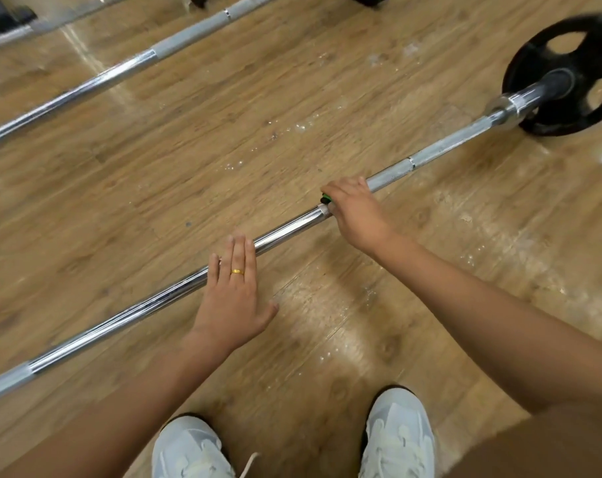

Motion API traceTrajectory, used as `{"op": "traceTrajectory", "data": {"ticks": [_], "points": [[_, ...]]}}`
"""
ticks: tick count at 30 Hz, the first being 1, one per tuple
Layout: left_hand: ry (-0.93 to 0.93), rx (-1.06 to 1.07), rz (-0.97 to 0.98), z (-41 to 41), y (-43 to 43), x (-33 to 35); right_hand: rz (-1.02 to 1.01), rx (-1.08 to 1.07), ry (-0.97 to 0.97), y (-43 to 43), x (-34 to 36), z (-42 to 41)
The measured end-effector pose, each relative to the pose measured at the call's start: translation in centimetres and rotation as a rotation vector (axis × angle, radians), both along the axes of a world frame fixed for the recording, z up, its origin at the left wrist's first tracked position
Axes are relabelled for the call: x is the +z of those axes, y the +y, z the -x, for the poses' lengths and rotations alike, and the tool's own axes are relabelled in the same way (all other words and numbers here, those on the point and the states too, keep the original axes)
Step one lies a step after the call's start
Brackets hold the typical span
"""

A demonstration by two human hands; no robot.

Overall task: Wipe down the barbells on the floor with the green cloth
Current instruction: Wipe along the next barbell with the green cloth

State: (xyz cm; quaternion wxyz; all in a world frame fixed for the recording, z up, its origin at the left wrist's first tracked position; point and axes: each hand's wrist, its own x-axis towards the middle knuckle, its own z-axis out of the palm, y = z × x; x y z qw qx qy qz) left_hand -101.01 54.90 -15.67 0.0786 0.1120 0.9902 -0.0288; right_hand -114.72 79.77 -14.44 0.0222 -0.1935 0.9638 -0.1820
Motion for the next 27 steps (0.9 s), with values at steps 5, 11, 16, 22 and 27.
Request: {"op": "traceTrajectory", "data": {"ticks": [5, 11, 16, 22, 27], "points": [[-0.021, -0.044, -0.003, -1.1, -0.1, 0.2, -0.02, 0.068, -0.032, 1.7, 0.7, -1.1], [0.032, -0.076, -0.019, -2.4, 0.4, -0.3, 0.023, -0.017, -0.012, 1.2, 0.5, -2.1], [0.002, -0.056, -0.043, -2.8, 0.7, -0.2, 0.009, 0.064, -0.044, 1.6, 0.4, -2.1], [-0.038, -0.021, -0.159, -0.5, 1.8, 0.8, 0.04, -0.017, -0.011, 1.1, 0.4, -2.6], [-0.106, -0.084, -0.186, 2.1, 2.1, 1.2, 0.003, 0.075, -0.031, 1.9, 1.1, -2.9]]}}
